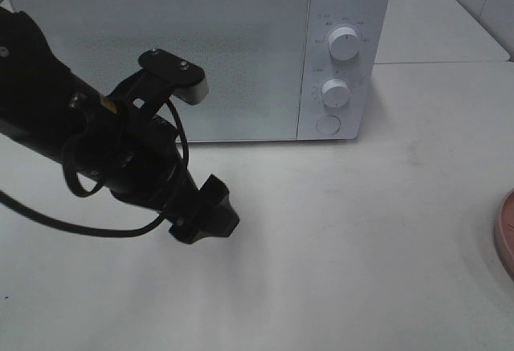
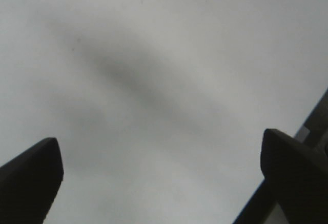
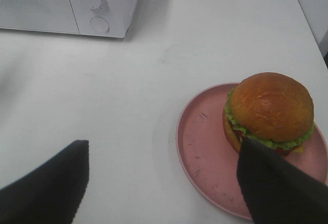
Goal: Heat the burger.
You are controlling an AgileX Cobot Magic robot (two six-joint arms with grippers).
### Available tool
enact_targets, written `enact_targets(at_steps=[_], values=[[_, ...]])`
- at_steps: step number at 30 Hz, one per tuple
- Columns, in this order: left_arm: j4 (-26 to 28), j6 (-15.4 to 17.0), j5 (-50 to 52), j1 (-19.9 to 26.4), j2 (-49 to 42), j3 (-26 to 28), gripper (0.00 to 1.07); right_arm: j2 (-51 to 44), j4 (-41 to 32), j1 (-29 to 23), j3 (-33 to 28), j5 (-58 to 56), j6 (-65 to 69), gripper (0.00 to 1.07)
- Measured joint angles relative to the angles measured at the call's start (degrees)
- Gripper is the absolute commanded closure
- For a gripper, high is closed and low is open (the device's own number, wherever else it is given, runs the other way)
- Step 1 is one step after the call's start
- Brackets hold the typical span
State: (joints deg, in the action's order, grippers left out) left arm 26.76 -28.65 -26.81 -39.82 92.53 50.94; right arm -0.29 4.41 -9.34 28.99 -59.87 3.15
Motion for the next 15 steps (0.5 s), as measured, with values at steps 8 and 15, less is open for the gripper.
enact_targets(at_steps=[8,15], values=[[-6.59,10.94,-11.40,10.31,-4.30,0.00,0.06,0.00,0.00,0.00,0.00,0.00,0.00,0.31],[-12.89,14.95,-21.20,23.66,-8.14,0.00,0.06,0.00,0.00,0.00,0.00,0.00,0.00,0.31]])
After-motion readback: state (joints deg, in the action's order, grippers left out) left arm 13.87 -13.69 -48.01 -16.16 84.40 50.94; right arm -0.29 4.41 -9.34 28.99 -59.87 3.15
